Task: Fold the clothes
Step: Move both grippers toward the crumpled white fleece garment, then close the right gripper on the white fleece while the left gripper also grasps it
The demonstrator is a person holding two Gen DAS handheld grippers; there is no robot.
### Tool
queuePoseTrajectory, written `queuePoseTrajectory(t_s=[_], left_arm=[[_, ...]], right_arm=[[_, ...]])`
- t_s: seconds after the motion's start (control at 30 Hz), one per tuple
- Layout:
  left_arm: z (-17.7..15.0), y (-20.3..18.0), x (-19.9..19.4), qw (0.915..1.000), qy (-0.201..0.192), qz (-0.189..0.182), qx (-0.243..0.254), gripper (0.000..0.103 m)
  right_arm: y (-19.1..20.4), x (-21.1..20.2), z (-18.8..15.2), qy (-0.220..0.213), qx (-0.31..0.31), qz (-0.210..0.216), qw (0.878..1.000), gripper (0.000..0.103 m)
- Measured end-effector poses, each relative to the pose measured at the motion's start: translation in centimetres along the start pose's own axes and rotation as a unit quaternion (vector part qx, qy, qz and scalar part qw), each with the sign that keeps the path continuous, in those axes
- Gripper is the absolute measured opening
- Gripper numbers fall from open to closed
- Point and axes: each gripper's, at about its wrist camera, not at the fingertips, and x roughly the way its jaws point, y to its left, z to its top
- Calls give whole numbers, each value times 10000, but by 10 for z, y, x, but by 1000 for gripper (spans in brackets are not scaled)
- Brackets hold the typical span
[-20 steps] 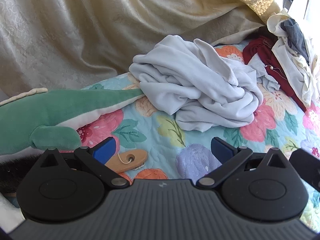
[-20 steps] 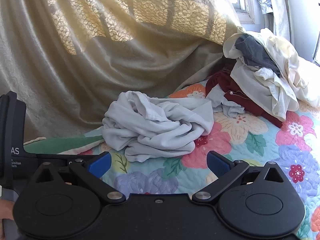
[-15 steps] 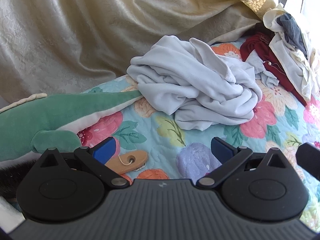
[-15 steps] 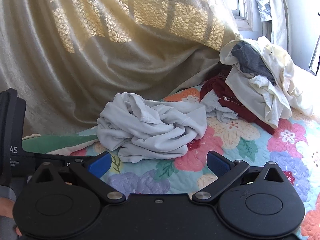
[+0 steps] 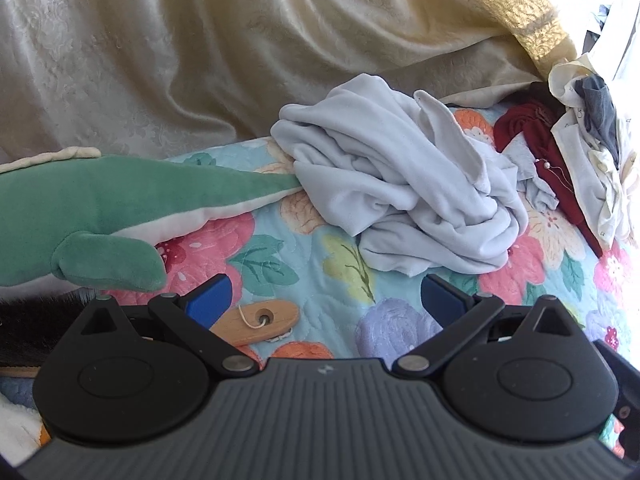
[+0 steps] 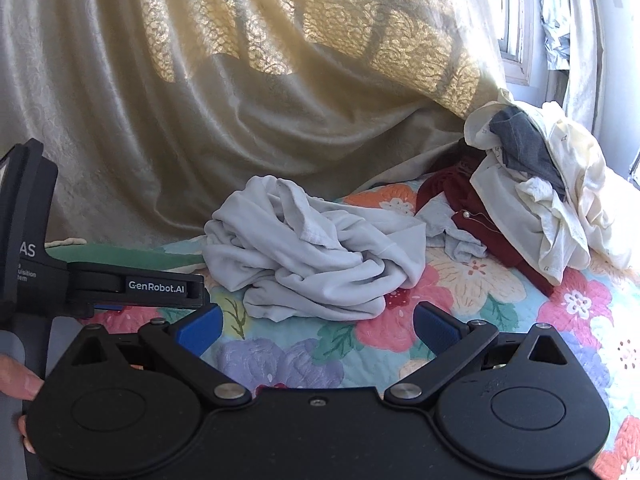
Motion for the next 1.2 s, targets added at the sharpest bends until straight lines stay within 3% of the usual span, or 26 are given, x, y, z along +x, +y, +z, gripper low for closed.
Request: queuePoseTrajectory(t_s=[0.4,0.63,0.87,1.03,1.2], left_arm=[[1,5,0,10000,74,59,-28,103],[-1,2,5,9996,113,-254,-32,103],[5,-7,19,9993,-80,-336,-108,103],[10,-33,40,9987,-186,52,462,103],[35,-29,60,9994,-168,-158,272,103]], right_arm=[[-11,11,-1,93,231,8,9997,103],[-15,7,-1,-156,378,649,9971,103],[-30,16,-9,-226,623,836,9943,103],[-49,23,-9,-374,994,1142,9878,103],[-65,38,6,-282,1315,1398,9810,103]])
